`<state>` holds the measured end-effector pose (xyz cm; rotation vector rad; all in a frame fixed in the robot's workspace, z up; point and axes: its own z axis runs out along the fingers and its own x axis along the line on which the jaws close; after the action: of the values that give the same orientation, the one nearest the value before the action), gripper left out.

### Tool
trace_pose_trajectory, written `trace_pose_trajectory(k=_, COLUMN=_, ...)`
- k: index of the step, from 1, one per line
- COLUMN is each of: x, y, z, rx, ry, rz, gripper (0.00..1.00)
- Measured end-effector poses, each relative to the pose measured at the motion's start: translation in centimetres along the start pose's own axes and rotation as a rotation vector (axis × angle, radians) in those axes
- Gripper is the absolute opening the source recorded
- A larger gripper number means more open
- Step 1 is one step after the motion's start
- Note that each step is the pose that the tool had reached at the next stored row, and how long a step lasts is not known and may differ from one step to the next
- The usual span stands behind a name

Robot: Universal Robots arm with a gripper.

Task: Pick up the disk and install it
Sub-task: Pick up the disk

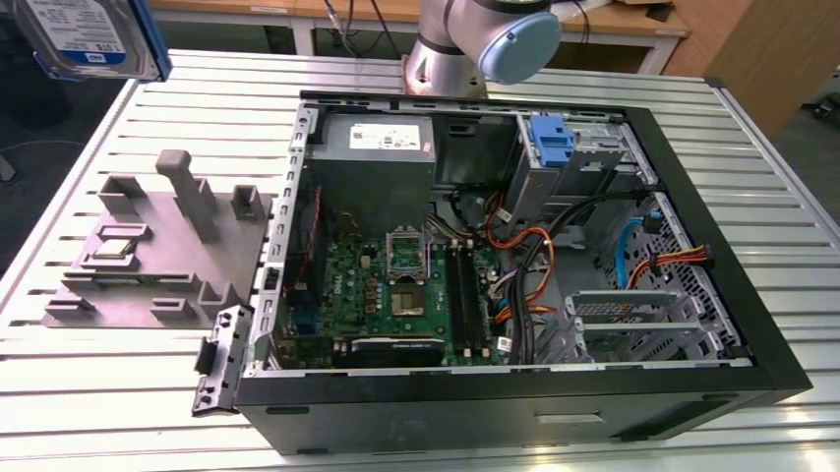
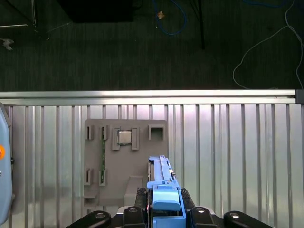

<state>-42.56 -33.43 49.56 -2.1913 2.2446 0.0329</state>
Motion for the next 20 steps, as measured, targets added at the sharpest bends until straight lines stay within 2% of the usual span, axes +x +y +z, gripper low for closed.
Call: trace_pose_trajectory(k=20, x=-0.01, y=-0.57, z=-0.01, rx=0.0000, ry=0.0000, rz=0.000, gripper=0.37)
